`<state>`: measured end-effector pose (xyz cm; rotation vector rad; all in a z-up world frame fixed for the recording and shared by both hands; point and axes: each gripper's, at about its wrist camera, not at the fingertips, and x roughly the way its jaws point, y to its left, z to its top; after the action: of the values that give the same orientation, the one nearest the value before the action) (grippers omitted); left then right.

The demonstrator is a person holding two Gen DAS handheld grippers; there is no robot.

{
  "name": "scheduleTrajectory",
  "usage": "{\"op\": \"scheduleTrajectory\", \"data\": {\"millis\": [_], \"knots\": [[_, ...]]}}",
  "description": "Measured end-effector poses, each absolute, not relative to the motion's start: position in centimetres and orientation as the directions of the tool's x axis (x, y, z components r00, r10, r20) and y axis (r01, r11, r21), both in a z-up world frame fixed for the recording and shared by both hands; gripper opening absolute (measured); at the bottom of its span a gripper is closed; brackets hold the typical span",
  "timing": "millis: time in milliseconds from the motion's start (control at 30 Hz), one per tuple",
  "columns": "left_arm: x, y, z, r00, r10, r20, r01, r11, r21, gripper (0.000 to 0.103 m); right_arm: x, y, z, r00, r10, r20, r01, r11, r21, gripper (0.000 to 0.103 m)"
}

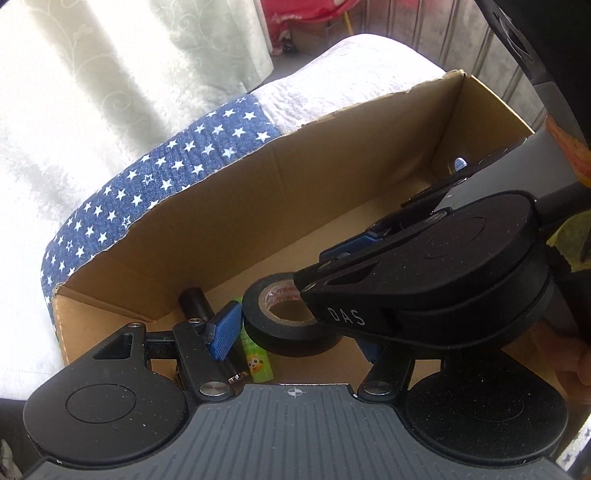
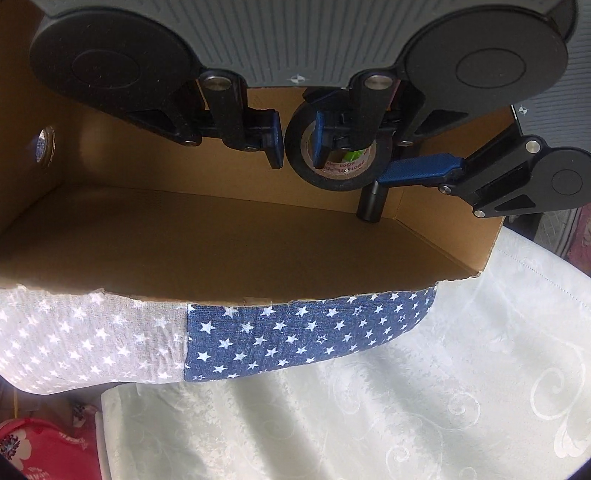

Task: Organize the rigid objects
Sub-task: 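Lower the black tape roll into the box and open the right gripper, then withdraw the right gripper from the box toward the green dropper bottle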

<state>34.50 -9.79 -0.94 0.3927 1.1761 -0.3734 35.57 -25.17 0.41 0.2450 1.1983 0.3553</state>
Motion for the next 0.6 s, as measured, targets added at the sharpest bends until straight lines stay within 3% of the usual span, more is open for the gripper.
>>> {"op": "scheduleTrajectory", "data": {"millis": [267, 600], "knots": [[33.6, -9.5, 0.5, 0.396, -0.080, -0.915, 0.473, 0.872, 0.128, 0.063, 34.9, -25.5, 1.4, 0.366, 0.367, -0.855, -0.135, 0.930, 0.341, 0.019], [30.5, -7.9, 4.6, 0.466, -0.118, -0.877, 0.451, 0.884, 0.121, 0.063, 30.6, -27.5, 6.8, 0.473, 0.357, -0.805, -0.132, 0.933, 0.335, 0.020]]}}
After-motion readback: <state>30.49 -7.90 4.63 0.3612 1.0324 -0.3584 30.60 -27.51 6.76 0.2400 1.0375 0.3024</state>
